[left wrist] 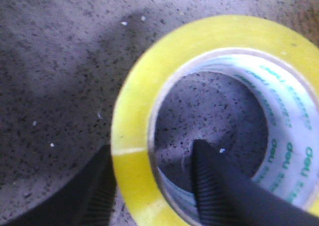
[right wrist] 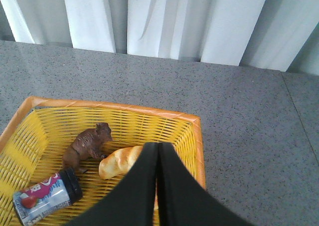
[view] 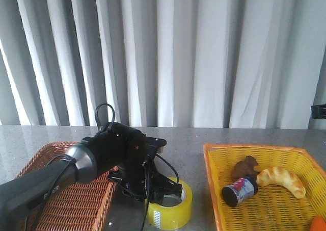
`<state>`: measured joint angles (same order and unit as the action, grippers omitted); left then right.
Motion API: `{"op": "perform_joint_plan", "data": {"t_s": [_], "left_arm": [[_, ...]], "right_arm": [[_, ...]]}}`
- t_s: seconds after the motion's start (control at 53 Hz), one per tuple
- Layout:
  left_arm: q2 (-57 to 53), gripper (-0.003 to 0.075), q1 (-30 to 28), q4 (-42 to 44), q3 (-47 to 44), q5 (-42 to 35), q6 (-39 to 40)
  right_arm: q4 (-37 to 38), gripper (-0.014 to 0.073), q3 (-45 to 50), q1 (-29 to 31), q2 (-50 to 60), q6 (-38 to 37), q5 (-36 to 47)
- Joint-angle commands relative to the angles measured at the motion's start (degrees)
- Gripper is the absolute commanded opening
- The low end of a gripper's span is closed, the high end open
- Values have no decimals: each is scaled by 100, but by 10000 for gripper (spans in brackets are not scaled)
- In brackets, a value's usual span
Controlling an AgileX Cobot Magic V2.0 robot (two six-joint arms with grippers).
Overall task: Transfer tape with both arms
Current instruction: 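Lower the left gripper onto the tape roll rim and close it, then lift the tape roll with the left gripper over the wicker basket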
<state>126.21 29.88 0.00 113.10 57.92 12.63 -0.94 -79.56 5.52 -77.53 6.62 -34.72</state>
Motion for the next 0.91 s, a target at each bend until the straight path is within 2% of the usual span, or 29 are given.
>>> {"op": "perform_joint_plan", "data": {"t_s": [0.0, 0.132, 0.491, 0.887], "left_arm": [[-366, 148, 6, -79, 193, -263, 36], [-377, -8, 6, -79, 193, -322, 36], [-632, -7, 6, -72, 198, -557, 31], [-1758, -6, 6, 33, 198, -1223, -288]], "right_arm": [[8, -8, -153, 21, 188, 51, 393], [8, -8, -153, 21, 188, 51, 393], [8, -8, -153, 21, 188, 51, 393], [8, -8, -153, 21, 188, 56, 394]]}}
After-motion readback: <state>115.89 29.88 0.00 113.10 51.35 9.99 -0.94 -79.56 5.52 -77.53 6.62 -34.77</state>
